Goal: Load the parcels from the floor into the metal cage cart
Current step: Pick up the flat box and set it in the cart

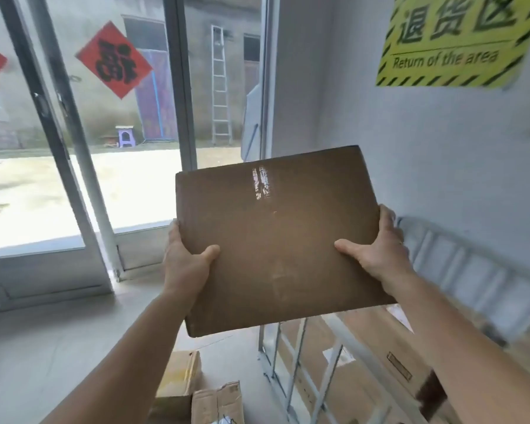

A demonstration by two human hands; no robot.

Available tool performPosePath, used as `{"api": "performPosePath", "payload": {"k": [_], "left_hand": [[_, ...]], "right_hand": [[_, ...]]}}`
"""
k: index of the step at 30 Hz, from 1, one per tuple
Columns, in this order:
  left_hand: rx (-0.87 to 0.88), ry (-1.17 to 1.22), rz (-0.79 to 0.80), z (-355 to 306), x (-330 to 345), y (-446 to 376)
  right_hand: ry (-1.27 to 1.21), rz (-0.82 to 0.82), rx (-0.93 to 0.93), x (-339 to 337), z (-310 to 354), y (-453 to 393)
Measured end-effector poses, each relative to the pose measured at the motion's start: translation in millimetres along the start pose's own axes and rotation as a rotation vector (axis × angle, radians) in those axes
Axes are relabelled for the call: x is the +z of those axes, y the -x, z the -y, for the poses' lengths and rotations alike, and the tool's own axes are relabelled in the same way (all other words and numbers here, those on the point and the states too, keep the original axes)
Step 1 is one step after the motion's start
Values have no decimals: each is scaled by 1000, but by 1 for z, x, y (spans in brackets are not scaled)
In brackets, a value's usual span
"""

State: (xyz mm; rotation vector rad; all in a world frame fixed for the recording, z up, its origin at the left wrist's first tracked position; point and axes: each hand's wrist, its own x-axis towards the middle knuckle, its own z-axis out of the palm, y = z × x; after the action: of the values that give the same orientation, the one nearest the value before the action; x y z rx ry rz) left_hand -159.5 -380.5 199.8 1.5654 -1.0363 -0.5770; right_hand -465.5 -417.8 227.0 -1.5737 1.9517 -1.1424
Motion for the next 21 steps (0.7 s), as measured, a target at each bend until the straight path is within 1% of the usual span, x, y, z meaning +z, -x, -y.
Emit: {"api": "performPosePath", "payload": {"k": [6, 9, 15, 21], "left_hand": [[130, 19, 197, -68, 96, 22], [181, 6, 292, -95, 148, 43], [239, -40, 488, -127, 248, 101], [246, -185, 733, -129, 344, 153]], "right_hand": [[-1, -213, 120, -107, -52, 1], [6, -285, 200, -158, -84, 8], [3, -370, 371, -244, -161, 28], [-55, -373, 606, -293, -258, 58]]}}
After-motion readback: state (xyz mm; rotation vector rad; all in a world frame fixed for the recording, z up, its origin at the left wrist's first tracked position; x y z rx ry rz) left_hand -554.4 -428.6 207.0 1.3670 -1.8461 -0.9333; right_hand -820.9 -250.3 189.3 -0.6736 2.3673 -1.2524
